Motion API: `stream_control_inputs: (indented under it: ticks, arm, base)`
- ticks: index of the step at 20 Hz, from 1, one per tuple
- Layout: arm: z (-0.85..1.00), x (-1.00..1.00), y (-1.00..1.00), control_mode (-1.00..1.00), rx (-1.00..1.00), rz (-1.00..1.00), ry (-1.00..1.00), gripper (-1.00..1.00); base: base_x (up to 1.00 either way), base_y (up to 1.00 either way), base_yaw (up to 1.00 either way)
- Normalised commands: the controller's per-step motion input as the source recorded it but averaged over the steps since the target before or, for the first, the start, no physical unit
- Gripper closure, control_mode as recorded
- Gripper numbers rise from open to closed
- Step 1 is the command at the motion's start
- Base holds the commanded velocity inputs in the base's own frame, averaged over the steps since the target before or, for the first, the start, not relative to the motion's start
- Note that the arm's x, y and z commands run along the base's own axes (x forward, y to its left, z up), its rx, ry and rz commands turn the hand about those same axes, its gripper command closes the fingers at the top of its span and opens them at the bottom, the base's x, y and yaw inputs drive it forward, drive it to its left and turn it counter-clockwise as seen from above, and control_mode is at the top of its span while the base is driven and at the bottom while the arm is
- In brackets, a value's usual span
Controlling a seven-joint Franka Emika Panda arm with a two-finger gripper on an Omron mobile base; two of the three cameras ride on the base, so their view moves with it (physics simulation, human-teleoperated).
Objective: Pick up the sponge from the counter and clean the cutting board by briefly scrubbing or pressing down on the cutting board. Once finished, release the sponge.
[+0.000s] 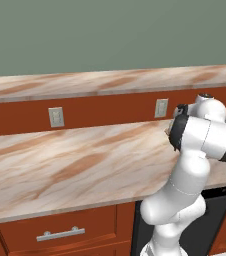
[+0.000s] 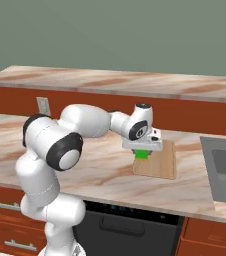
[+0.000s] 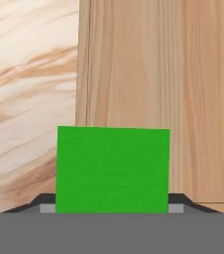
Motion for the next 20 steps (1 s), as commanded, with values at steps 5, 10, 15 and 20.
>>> stream_control_inputs:
  ticks: [5,10,15,20]
  arm:
    - [-0.21,0.07,-0.22,-1.00,0.00,0.01,0.00,1.00]
    - [-0.14,0.07,0.00,-1.00,0.00,0.00,0.00,1.00]
    - [-0.17,0.07,0.00,-1.00,0.00,0.00,0.00,1.00]
    - [-0.37,0.00,0.00,-1.00,0.00,0.00,-0.01,1.00]
  base:
    - [0.00,0.00,0.00]
    - [0.00,0.00,0.00]
    - [0.00,0.00,0.00]
    - [0.00,0.00,0.00]
